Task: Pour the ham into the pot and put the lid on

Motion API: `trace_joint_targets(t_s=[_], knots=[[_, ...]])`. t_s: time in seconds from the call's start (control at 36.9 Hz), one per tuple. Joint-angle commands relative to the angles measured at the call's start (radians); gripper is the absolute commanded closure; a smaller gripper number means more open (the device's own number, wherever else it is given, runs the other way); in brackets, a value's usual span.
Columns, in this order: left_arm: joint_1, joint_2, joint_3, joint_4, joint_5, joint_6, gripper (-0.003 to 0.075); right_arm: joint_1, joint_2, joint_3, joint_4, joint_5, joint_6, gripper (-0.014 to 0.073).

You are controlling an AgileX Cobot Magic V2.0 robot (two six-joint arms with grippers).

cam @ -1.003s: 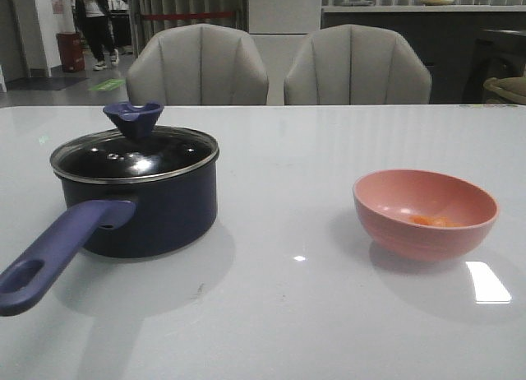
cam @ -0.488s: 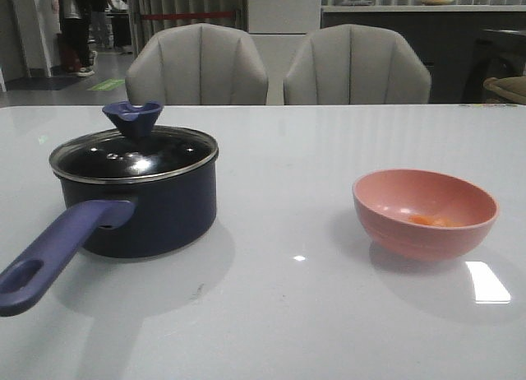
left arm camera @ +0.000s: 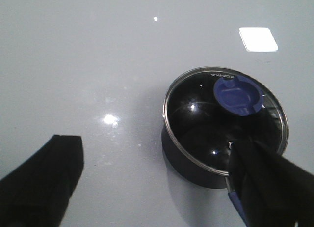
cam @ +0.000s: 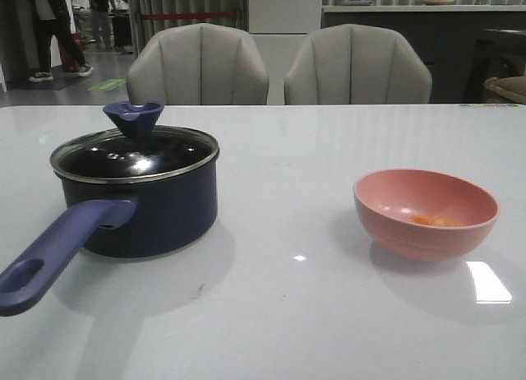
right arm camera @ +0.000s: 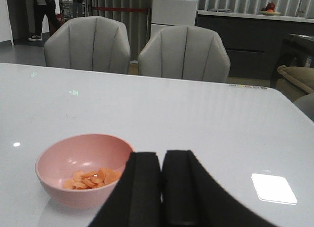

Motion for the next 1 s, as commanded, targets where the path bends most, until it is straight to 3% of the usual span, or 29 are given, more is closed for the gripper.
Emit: trace_joint_targets(t_s=[0.0,0.3,0.46,0.98], knots=[[-0.022,0.1,-0.137,-0.028,0.021,-0.015,0.0117,-0.002,-0.019,-0.004,-0.007,-0.088,0.001,0.0447],[-0.156,0.404,-0.441,-0.028,0.182,-0.028,0.0117,-0.002,-0.019,-0.004,-0.007,-0.088,0.001,0.0447],[-0.217,0.544,-0.599,0.067,0.281,-0.164,0.0117,-0.002,-0.019,-0.004,-0.007,-0.088,0.001,0.0447],[-0.272,0.817,-0.838,0.143,0.492,-0.304,0.0117,-0.002,-0.019,-0.004,-0.007,-0.088,0.001,0.0447]])
